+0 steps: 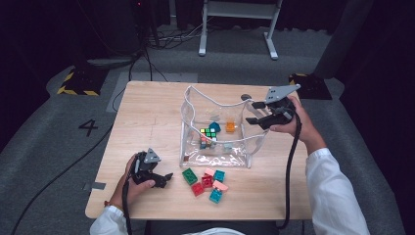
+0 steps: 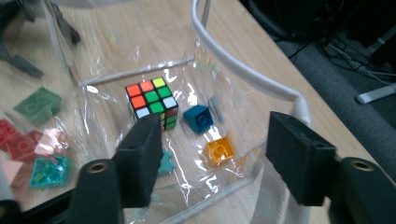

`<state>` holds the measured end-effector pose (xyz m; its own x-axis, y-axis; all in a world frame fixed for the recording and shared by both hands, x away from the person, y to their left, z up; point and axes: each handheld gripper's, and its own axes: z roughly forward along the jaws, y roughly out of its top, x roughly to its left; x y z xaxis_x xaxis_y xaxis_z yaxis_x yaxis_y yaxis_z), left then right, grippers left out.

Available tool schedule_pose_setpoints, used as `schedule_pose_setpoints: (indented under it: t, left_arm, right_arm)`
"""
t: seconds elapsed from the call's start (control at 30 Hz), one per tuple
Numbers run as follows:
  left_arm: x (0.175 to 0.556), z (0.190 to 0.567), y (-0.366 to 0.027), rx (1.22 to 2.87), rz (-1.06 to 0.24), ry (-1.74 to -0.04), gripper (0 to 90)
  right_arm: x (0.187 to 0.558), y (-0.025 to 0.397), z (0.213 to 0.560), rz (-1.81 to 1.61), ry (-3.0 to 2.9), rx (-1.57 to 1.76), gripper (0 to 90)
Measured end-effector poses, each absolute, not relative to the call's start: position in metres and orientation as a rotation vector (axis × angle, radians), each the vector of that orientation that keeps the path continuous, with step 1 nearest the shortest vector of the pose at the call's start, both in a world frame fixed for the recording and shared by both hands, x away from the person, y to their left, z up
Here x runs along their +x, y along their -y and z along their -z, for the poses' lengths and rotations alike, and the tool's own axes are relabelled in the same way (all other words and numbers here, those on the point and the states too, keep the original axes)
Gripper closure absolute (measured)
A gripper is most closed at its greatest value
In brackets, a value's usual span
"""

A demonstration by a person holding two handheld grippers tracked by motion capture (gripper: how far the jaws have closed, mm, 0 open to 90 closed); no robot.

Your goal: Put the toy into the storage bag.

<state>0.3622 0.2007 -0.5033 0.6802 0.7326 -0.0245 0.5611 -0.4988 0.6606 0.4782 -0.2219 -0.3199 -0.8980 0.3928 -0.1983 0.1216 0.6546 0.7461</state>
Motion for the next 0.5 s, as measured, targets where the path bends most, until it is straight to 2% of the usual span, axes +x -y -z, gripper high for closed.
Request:
schedule_pose_setpoints:
  t: [0.2,0.5]
  left_arm:
    - [0.362,0.503,-0.201,2.240,-0.341,-0.990,4.1]
    - [0.362,0.503,-0.201,2.241,-0.340,-0.992,4.1]
  right_arm:
    - [0.469,0.239,0.313,-1.168,-2.424,0.501,27.9]
    - [0.453,0.266,0.305,-1.197,-2.349,0.547,25.8]
